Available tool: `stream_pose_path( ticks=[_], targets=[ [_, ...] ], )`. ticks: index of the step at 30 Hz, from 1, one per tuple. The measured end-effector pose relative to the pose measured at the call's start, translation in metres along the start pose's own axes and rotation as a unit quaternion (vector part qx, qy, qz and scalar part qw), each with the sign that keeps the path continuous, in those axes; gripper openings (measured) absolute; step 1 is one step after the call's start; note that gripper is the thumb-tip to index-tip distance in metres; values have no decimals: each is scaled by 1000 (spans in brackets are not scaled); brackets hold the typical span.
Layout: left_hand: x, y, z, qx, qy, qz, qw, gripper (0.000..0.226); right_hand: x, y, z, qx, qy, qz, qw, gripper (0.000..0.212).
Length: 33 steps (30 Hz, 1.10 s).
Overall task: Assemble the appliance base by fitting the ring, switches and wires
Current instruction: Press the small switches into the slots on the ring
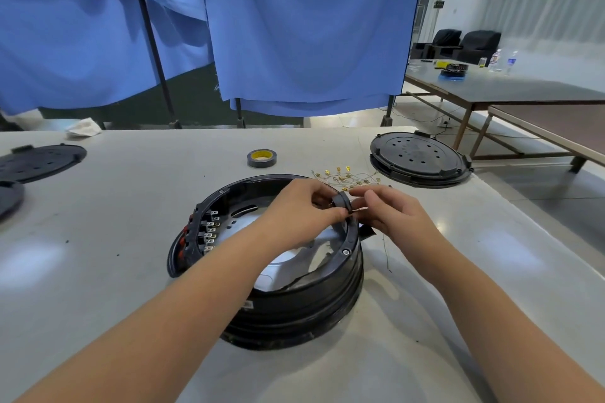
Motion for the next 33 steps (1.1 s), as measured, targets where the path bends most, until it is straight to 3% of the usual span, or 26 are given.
stream_pose_path(
  ticks=[7,17,25,33],
  targets=[
    [-1,-1,2,10,-7,1,1000,30,-1,-1,-1,-4,4,-7,1000,22],
    [-5,-7,8,47,-41,-9,998,26,-2,4,-5,-2,22,10,1000,32],
    [-8,-16,9,126,-60,-46,989,28,-3,8,-7,-7,-22,53,998,13],
    [-14,-25,7,156,-79,-69,982,30,-1,9,-5,1,-29,54,998,13]
  ],
)
Point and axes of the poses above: each hand's wrist, its own x-axis towards the middle knuckle, its own z-axis out of the back of the hand, y = z × x, the point moved 7 cm from there along x, towards the middle knuckle, and after that the axes turned 12 degrees about x, right-handed, at the moved point
